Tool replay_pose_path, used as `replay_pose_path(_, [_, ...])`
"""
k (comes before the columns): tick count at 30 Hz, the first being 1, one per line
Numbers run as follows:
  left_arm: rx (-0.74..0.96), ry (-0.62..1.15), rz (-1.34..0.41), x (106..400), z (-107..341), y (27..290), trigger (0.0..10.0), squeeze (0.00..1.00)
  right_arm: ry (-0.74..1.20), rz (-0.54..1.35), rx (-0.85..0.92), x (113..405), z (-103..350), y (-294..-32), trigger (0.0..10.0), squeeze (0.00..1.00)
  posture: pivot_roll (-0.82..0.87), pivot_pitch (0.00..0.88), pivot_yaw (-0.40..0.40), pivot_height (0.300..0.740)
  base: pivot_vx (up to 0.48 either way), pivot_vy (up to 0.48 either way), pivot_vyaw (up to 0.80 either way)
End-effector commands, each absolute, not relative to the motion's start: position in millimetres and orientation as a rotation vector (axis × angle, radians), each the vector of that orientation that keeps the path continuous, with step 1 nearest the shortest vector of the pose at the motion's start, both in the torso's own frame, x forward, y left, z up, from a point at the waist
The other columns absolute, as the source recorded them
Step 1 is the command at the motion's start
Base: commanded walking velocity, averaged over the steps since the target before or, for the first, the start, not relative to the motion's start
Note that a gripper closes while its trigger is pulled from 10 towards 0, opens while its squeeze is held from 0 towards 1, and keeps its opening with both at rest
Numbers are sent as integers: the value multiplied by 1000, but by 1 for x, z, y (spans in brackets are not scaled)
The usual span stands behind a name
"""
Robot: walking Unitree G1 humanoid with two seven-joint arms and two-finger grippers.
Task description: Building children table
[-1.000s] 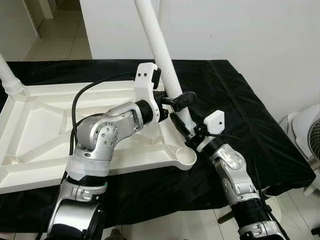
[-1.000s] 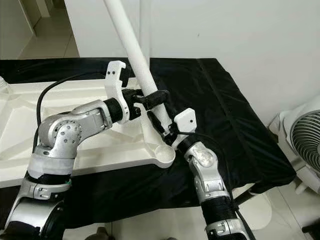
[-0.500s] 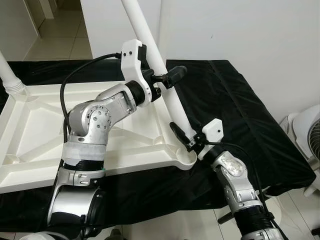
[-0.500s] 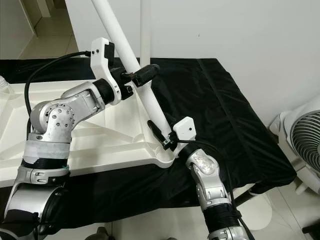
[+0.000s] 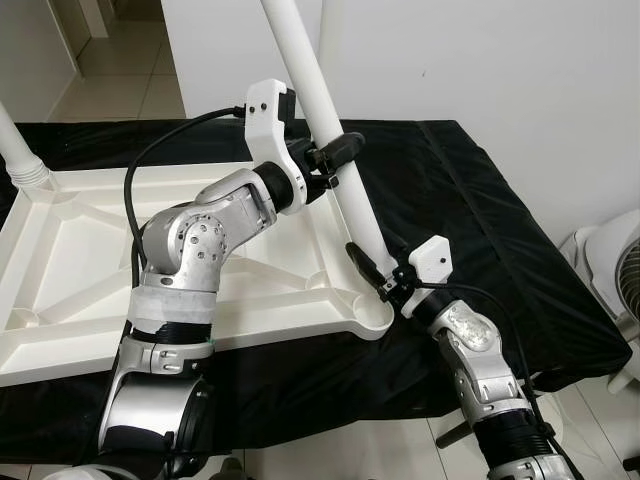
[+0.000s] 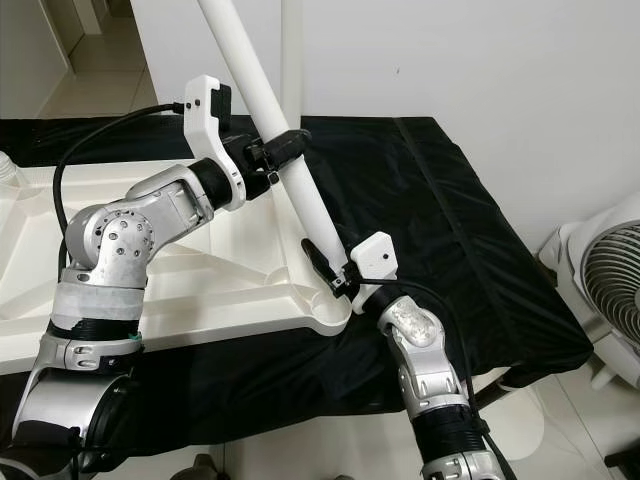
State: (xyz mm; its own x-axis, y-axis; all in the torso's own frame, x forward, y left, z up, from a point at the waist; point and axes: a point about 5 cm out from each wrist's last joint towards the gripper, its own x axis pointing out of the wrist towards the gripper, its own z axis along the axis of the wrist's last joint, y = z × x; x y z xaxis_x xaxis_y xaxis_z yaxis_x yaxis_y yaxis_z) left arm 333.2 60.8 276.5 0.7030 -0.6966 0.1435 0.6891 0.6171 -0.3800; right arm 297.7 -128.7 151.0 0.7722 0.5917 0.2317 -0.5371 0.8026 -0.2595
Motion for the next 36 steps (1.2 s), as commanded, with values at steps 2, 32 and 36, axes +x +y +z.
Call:
replay_pose_path(2, [-384, -7, -876, 328, 282, 51, 10000, 0, -315, 574, -219, 304, 159, -130, 10000, 1000, 66, 0, -27, 740, 0, 0, 0])
replay_pose_path(32, [-117, -312, -760, 301, 316, 9, 10000, 0, -183, 369, -397, 342, 199, -126, 10000, 0, 83, 0, -48, 740, 0, 0, 0])
replay_pose_path(36, [-113, -319, -761, 300, 316, 8, 10000, 0, -201, 374, -416, 341, 202, -124, 7608, 0, 88, 0, -50, 740, 0, 0, 0])
